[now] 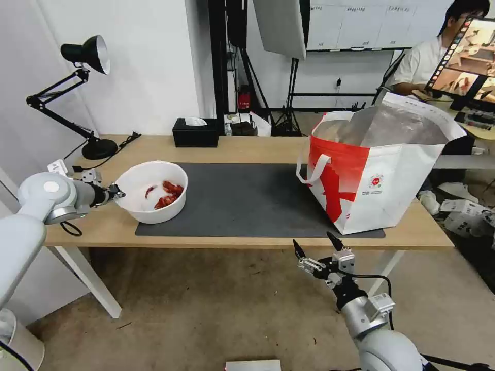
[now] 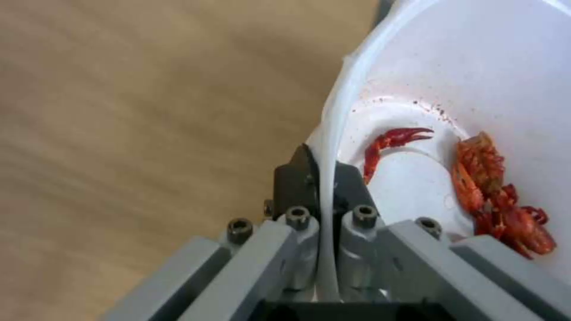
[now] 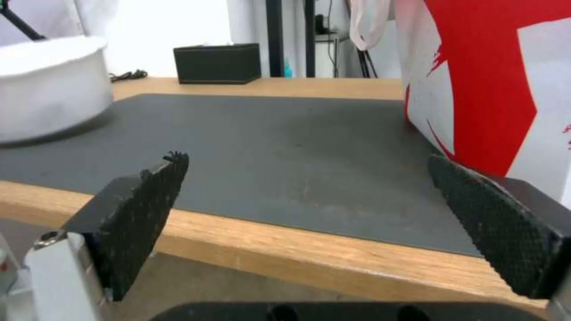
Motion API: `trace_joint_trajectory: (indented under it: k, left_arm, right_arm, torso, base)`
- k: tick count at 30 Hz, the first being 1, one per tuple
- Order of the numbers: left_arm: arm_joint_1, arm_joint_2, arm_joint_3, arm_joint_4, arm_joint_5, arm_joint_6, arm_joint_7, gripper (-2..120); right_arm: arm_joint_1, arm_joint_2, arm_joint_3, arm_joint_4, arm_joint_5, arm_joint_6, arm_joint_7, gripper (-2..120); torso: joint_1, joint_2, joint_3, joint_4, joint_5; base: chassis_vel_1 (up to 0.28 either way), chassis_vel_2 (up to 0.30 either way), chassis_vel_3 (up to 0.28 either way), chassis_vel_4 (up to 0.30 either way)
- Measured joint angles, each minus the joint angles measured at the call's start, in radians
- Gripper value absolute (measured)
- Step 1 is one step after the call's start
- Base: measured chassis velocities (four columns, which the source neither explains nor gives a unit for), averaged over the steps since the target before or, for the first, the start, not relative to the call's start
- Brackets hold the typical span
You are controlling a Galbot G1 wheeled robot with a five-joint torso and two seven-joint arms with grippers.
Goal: Pick up the trash from the table and place it into the takeout bag.
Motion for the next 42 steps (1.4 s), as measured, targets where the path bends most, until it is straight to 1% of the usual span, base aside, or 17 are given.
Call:
trace_joint_trajectory:
  k: [3, 8, 11, 12, 15, 16, 19, 20, 23, 24, 27, 29, 30, 32, 33, 36, 42]
  left_arm:
    - [-0.03, 0.0, 0.018, -0.069, 0.076, -0.092, 0.074, 0]
    - [-0.119, -0.013, 0.087, -0.149, 0.15, -0.204, 0.117, 0]
    - [-0.241, -0.047, 0.182, -0.204, 0.199, -0.287, 0.124, 0]
    - [-0.241, -0.047, 0.182, -0.204, 0.199, -0.287, 0.124, 0]
    - [-0.389, -0.102, 0.319, -0.226, 0.234, -0.314, 0.117, 0]
    - [-0.389, -0.102, 0.319, -0.226, 0.234, -0.314, 0.117, 0]
    - [-0.552, -0.185, 0.456, -0.198, 0.236, -0.317, 0.09, 0]
    - [-0.552, -0.185, 0.456, -0.198, 0.236, -0.317, 0.09, 0]
    - [-0.745, -0.29, 0.6, -0.117, 0.267, -0.315, 0.091, 0]
    - [-0.745, -0.29, 0.6, -0.117, 0.267, -0.315, 0.091, 0]
    - [-0.818, -0.38, 0.659, -0.054, 0.283, -0.309, 0.091, 0]
    - [-0.878, -0.486, 0.717, 0.03, 0.323, -0.301, 0.09, 0]
    - [-0.878, -0.486, 0.717, 0.03, 0.323, -0.301, 0.09, 0]
    - [-0.912, -0.594, 0.771, 0.128, 0.394, -0.295, 0.093, 0]
    - [-0.912, -0.594, 0.771, 0.128, 0.394, -0.295, 0.093, 0]
    - [-0.933, -0.718, 0.836, 0.254, 0.49, -0.29, 0.097, 0]
    - [-0.926, -0.83, 0.896, 0.358, 0.611, -0.289, 0.115, 0]
  right_arm:
    - [0.0, 0.0, 0.0, 0.0, 0.0, 0.0, 0.0, 100]
    - [0.0, 0.0, 0.0, 0.0, 0.0, 0.0, 0.0, 100]
    - [0.0, 0.0, 0.0, 0.0, 0.0, 0.0, 0.0, 100]
    - [0.0, 0.0, 0.0, 0.0, 0.0, 0.0, 0.0, 100]
    - [0.0, 0.0, 0.0, 0.0, 0.0, 0.0, 0.0, 100]
    - [0.0, 0.0, 0.0, 0.0, 0.0, 0.0, 0.0, 100]
    - [0.0, 0.0, 0.0, 0.0, 0.0, 0.0, 0.0, 100]
    - [0.0, 0.0, 0.0, 0.0, 0.0, 0.0, 0.0, 100]
    - [0.0, 0.0, 0.0, 0.0, 0.0, 0.0, 0.0, 100]
    - [0.0, 0.0, 0.0, 0.0, 0.0, 0.0, 0.0, 100]
    - [0.0, 0.0, 0.0, 0.0, 0.0, 0.0, 0.0, 100]
    - [0.0, 0.0, 0.0, 0.0, 0.0, 0.0, 0.0, 100]
    - [0.0, 0.0, 0.0, 0.0, 0.0, 0.0, 0.0, 100]
    - [0.0, 0.0, 0.0, 0.0, 0.0, 0.0, 0.0, 100]
    - [0.0, 0.0, 0.0, 0.0, 0.0, 0.0, 0.0, 100]
    - [0.0, 0.0, 0.0, 0.0, 0.0, 0.0, 0.0, 100]
    - [0.0, 0.0, 0.0, 0.0, 0.0, 0.0, 0.0, 100]
  torso:
    - [0.0, 0.0, 0.0, 0.0002, 0.0]
    - [0.0, 0.0, 0.0, 0.0, 0.0003]
    - [0.0, 0.0, 0.0, -0.0002, 0.0004]
    - [0.0, 0.0, 0.0, -0.0002, 0.0004]
    - [0.0, 0.0, 0.0, 0.0, 0.0005]
    - [0.0, 0.0, 0.0, 0.0, 0.0005]
    - [0.0, 0.0, 0.0, -0.0001, 0.0002]
    - [0.0, 0.0, 0.0, -0.0001, 0.0002]
    - [0.0, 0.0, 0.0, -0.0004, 0.0011]
    - [0.0, 0.0, 0.0, -0.0004, 0.0011]
    - [0.0, 0.0, 0.0, -0.0001, 0.0004]
    - [0.0, 0.0, 0.0, -0.0003, 0.0007]
    - [0.0, 0.0, 0.0, -0.0003, 0.0007]
    - [0.0, 0.0, 0.0, -0.0004, 0.0006]
    - [0.0, 0.0, 0.0, -0.0004, 0.0006]
    - [0.0, 0.0, 0.0, -0.0003, 0.0006]
    - [0.0, 0.0, 0.0, -0.0002, 0.0005]
  base:
    - [0.0, 0.0, 0.0, 0.0]
    - [0.0, 0.0, 0.0, 0.0]
    - [0.0, 0.0, 0.0, 0.0]
    - [0.0, 0.0, 0.0, 0.0]
    - [0.0, 0.0, 0.0, 0.0]
    - [0.0, 0.0, 0.0, 0.0]
    - [0.0, 0.0, 0.0, 0.0]
    - [0.0, 0.0, 0.0, 0.0]
    - [0.0, 0.0, 0.0, 0.0]
    - [0.0, 0.0, 0.0, 0.0]
    - [0.0, 0.0, 0.0, 0.0]
    - [0.0, 0.0, 0.0, 0.0]
    - [0.0, 0.0, 0.0, 0.0]
    - [0.0, 0.0, 0.0, 0.0]
    - [0.0, 0.0, 0.0, 0.0]
    - [0.0, 0.0, 0.0, 0.0]
    - [0.0, 0.0, 0.0, 0.0]
